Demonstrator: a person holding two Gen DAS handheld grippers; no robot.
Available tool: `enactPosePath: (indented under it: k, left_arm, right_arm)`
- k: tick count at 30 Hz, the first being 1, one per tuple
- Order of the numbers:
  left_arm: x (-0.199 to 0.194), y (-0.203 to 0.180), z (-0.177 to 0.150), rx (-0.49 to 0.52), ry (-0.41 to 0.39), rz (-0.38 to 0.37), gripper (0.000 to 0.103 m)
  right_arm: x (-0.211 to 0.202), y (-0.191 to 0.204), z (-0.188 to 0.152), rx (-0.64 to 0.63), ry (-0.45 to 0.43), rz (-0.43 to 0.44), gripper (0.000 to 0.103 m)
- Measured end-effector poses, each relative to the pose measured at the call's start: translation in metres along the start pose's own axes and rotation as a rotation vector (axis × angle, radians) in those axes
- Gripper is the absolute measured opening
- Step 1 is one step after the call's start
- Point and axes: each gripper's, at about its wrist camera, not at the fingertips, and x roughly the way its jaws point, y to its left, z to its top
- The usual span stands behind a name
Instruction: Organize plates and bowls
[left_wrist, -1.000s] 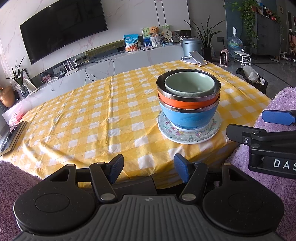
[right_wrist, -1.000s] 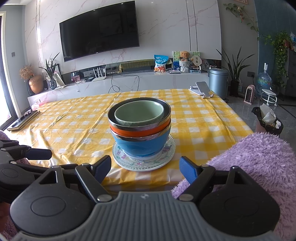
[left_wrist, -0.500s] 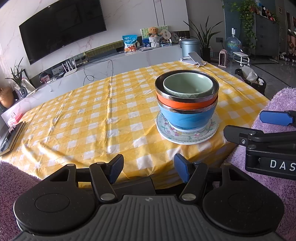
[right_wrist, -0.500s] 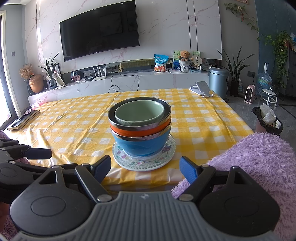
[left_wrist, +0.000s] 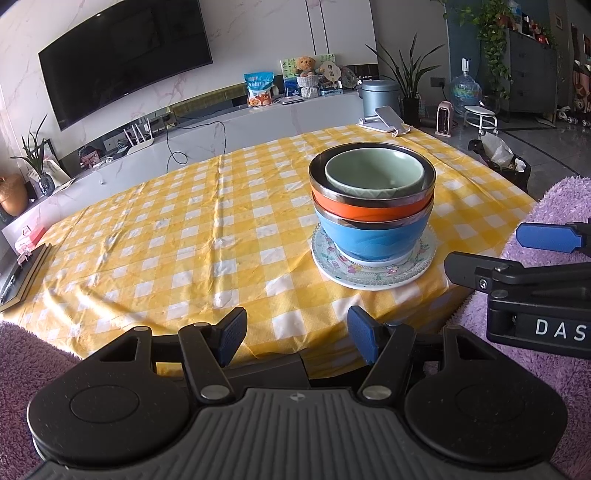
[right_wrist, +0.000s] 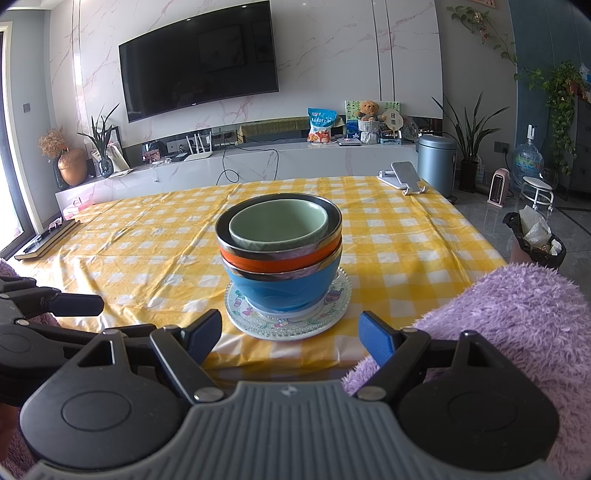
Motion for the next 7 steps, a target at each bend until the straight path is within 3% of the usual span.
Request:
enactPosePath:
  k: [7]
  left_arm:
    - [-0.0009,-0.0009,0.0009,0.002,-0.004,-0.001,0.074]
  right_arm:
    - [-0.0002,-0.0002,0.0003,0.0,0.0,0.0,0.08]
